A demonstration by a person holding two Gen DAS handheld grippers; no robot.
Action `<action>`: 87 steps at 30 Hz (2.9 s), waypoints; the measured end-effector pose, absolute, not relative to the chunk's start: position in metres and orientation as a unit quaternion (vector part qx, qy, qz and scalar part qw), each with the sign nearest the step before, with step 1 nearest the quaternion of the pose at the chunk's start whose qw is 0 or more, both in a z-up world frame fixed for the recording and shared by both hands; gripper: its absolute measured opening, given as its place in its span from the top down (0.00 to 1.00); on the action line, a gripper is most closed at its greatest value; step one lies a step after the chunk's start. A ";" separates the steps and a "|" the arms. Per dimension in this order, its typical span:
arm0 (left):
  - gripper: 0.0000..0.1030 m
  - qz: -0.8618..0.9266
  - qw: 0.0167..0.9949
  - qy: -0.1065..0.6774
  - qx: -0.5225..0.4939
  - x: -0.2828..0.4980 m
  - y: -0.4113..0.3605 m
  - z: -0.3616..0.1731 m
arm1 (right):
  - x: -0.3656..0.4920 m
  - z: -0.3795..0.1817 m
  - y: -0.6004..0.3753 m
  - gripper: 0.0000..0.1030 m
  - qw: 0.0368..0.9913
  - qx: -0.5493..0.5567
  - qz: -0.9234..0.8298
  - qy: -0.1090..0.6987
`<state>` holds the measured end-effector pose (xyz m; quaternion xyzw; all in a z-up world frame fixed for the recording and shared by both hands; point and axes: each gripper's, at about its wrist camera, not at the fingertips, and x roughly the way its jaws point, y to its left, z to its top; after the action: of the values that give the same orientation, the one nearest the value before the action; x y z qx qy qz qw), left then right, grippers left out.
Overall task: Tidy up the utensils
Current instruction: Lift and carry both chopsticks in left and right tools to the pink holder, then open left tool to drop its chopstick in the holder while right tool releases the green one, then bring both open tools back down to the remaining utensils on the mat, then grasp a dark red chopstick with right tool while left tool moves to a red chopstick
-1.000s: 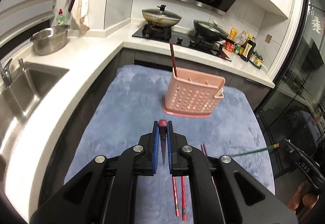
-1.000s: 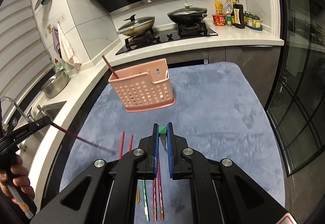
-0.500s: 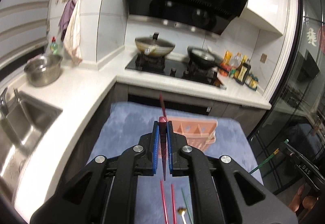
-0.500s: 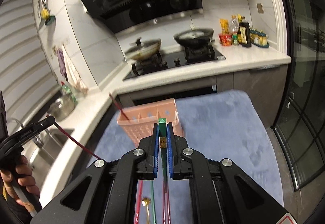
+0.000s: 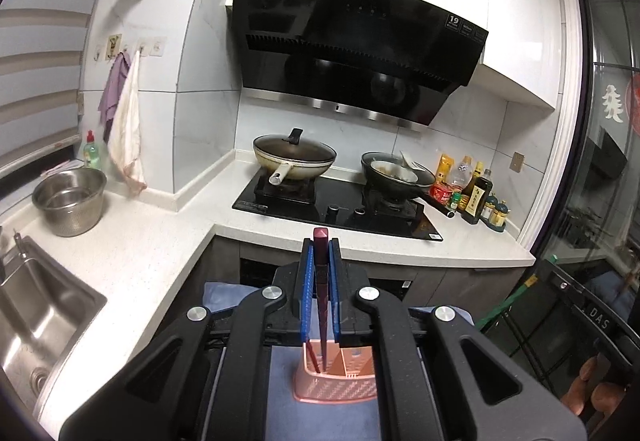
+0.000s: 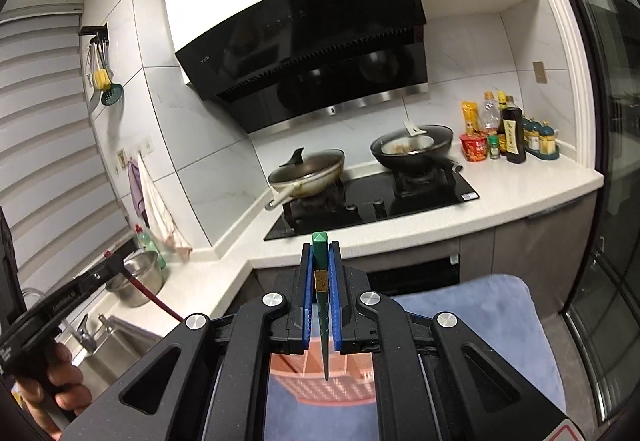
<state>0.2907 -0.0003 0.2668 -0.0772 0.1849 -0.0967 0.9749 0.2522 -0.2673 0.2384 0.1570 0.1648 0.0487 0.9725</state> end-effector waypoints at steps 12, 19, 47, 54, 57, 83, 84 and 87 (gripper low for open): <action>0.93 -0.085 0.963 0.240 -0.084 0.347 -0.010 0.212 | 0.318 0.177 -0.251 0.93 0.958 0.154 0.047 0.236; 0.93 -0.080 0.955 0.269 -0.096 0.362 -0.006 0.184 | 0.332 0.147 -0.247 0.93 0.950 0.157 0.039 0.269; 0.63 -0.063 0.950 0.292 -0.095 0.331 0.023 0.164 | 0.281 0.125 -0.237 0.77 0.940 0.161 0.017 0.301; 0.63 -0.065 0.943 0.311 -0.095 0.296 0.028 0.147 | 0.231 0.096 -0.223 0.77 0.931 0.127 0.027 0.342; 0.63 -0.064 0.941 0.321 -0.088 0.275 0.027 0.135 | 0.202 0.076 -0.218 0.77 0.924 0.107 0.025 0.365; 0.63 -0.049 0.884 0.464 -0.027 0.134 0.008 -0.004 | 0.061 -0.055 -0.208 0.77 0.867 0.046 0.029 0.495; 0.63 -0.048 0.881 0.469 -0.026 0.133 0.009 -0.008 | 0.061 -0.058 -0.206 0.77 0.865 0.046 0.032 0.498; 0.63 -0.047 0.875 0.481 -0.026 0.128 0.010 -0.017 | 0.060 -0.063 -0.203 0.77 0.862 0.045 0.038 0.504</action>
<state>0.1285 0.0103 -0.0168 -0.0260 0.4813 -0.0473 0.8749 0.0601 -0.2033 -0.0631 0.0446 0.5043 0.0378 0.8616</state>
